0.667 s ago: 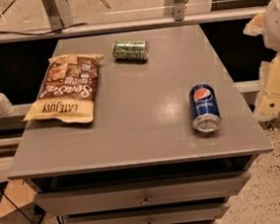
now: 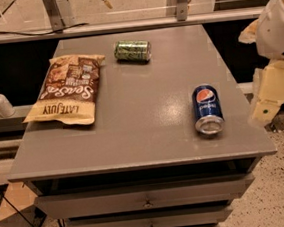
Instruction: Pick pepsi can
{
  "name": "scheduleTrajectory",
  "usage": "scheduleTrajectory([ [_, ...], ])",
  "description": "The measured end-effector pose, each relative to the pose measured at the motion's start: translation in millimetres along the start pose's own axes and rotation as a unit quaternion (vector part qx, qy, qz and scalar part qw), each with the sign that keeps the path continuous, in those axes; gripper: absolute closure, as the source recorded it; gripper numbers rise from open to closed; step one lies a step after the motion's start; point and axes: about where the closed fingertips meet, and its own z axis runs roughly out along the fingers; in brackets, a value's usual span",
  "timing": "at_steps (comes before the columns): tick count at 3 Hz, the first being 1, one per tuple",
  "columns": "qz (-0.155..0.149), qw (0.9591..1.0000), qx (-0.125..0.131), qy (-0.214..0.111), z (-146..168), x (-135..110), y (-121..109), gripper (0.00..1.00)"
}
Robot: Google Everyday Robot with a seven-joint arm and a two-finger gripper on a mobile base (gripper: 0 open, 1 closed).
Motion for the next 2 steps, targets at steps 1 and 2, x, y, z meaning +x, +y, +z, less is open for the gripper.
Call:
scheduleTrajectory([
  [1,0.004,0.9997,-0.022,-0.012,24,-7,1,0.00],
  [2,-0.008,0.9989,-0.034,-0.032,48,-22,1,0.00],
])
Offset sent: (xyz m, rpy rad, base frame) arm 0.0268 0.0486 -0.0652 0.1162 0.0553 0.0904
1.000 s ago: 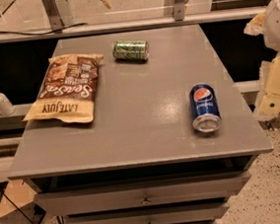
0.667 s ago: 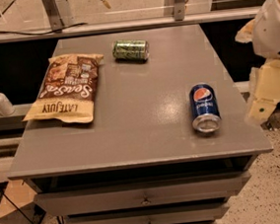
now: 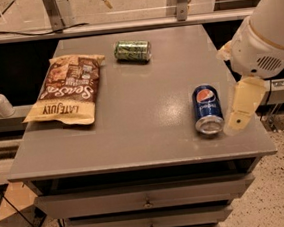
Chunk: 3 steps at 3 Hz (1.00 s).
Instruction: Pick pepsi can
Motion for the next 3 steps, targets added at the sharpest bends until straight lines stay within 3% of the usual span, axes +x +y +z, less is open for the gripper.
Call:
scheduleTrajectory([
  [2,-0.034,0.9992,-0.011,-0.021,55,-20,-13,0.00],
  [3,-0.044,0.9990,-0.011,-0.004,76,-17,-24,0.00],
])
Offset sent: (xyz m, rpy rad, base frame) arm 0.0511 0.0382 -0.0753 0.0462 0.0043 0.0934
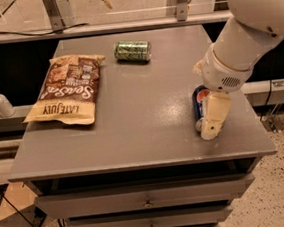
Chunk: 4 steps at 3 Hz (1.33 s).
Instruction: Pick pepsi can
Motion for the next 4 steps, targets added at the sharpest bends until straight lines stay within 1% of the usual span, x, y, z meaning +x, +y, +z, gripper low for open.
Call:
scheduleTrajectory([
  [1,-0.009,0.9995,0.006,0.031,12,13,-14,0.00],
  [2,-0.012,0.9982,0.008,0.058,17,30,-24,0.00],
  [3,-0.009,0.9978,-0.009,0.065,19,46,-26,0.18],
  [4,-0.002,0.9976,-0.025,0.064,21,54,-25,0.41],
])
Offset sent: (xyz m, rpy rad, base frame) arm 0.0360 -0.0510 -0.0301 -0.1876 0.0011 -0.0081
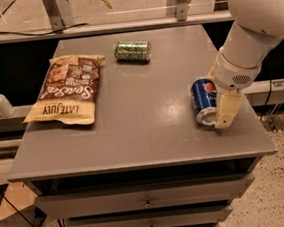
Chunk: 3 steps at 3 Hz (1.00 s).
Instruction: Pick pepsi can
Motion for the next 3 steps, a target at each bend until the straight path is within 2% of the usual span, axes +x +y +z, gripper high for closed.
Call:
scheduleTrajectory([
  [1,0.004,0.9999,-0.003,-0.009,-5,-1,0,0.64],
  [2,-0.006,0.9992,0.014,-0.037,-32,-18,-5,0.88],
  [3,-0.037,0.9963,0.038,-0.068,-75,-45,-11,1.00],
])
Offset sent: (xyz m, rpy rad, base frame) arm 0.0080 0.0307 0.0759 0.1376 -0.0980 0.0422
